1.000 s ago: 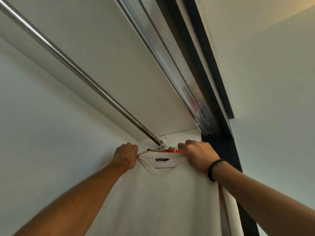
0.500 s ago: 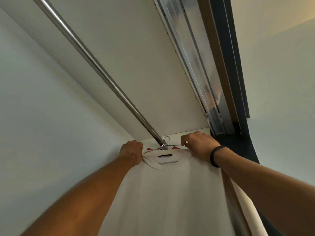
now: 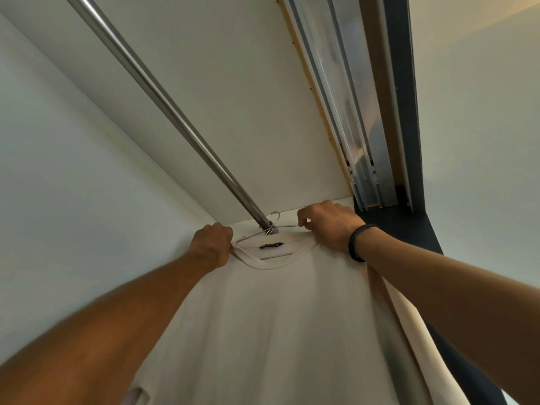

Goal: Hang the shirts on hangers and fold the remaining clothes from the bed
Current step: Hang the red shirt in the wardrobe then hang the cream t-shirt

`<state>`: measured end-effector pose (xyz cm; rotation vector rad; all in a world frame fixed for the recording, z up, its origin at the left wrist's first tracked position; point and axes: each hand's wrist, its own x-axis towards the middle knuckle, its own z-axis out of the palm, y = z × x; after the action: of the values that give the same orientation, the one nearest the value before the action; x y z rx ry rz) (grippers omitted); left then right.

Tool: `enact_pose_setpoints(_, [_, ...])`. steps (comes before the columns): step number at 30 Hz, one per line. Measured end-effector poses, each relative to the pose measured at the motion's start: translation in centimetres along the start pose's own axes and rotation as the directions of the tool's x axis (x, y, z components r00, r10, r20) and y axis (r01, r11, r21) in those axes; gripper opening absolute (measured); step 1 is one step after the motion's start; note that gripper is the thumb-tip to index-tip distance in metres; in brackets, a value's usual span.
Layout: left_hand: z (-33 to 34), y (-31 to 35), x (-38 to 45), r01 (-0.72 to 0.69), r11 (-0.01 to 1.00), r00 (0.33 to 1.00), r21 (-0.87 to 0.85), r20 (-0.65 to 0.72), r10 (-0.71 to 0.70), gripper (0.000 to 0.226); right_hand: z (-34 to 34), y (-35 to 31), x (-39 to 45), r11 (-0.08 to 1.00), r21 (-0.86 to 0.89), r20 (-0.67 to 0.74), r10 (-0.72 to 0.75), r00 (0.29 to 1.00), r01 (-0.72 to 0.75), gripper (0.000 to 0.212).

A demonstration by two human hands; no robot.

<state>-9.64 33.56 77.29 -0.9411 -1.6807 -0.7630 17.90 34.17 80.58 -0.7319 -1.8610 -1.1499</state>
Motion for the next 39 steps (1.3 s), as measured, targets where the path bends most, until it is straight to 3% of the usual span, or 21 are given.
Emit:
enact_pose_setpoints(6, [0.9,-1.2,-0.2,0.034,0.999,0.999,-0.025,0.009,-0.034,0.04,0.3,-1.8,0.9,1.0,0.012,0.01,0.002,1.0,-0.002,0.04])
enact_pose_setpoints(20, [3.2,-0.7,-1.1,0.006,1.0,1.0,-0.017,0.011,-0.006,0.035,0.6,-3.3,0.7,0.991,0.107,0.058,0.068,0.996,-0.074,0.022])
enact_pose_setpoints(26, [4.0,-0.5,-1.1,0.003,1.0,1.0,-0.01,-0.031,-0.003,0.031,1.7,-5.6,-0.7,0.996,0.023,0.04,0.085,0.996,-0.086,0.028])
enact_pose_setpoints(30, [4.8,-1.0,-0.5,0.091,0.977,0.996,-0.193,0.028,-0.087,0.036,3.9,-4.5,-1.3,0.994,0.049,0.045,0.097,0.994,-0.099,0.034])
enact_pose_setpoints(33, [5.3,0.1,-1.9,0.162,0.89,0.981,-0.426,0.167,-0.099,0.05,4.6,-5.6,-2.6,0.992,-0.044,-0.001,0.115,0.993,-0.115,0.039])
enact_pose_setpoints(35, [5.8,2.7,-6.3,0.214,0.76,0.97,-0.613,0.226,-0.09,0.062,5.7,-7.3,-5.4,0.969,-0.207,-0.053,0.126,0.991,-0.134,0.047])
enact_pose_setpoints(37, [7.0,5.6,-13.5,0.246,0.658,0.966,-0.711,0.234,-0.109,0.07,7.7,-9.6,-10.3,0.968,-0.224,-0.04,0.105,0.994,-0.111,0.06])
enact_pose_setpoints(39, [8.8,7.9,-21.7,0.16,0.697,0.984,-0.699,0.172,-0.053,0.071,9.8,-11.6,-15.6,0.984,-0.174,0.003,0.049,0.999,-0.048,0.067])
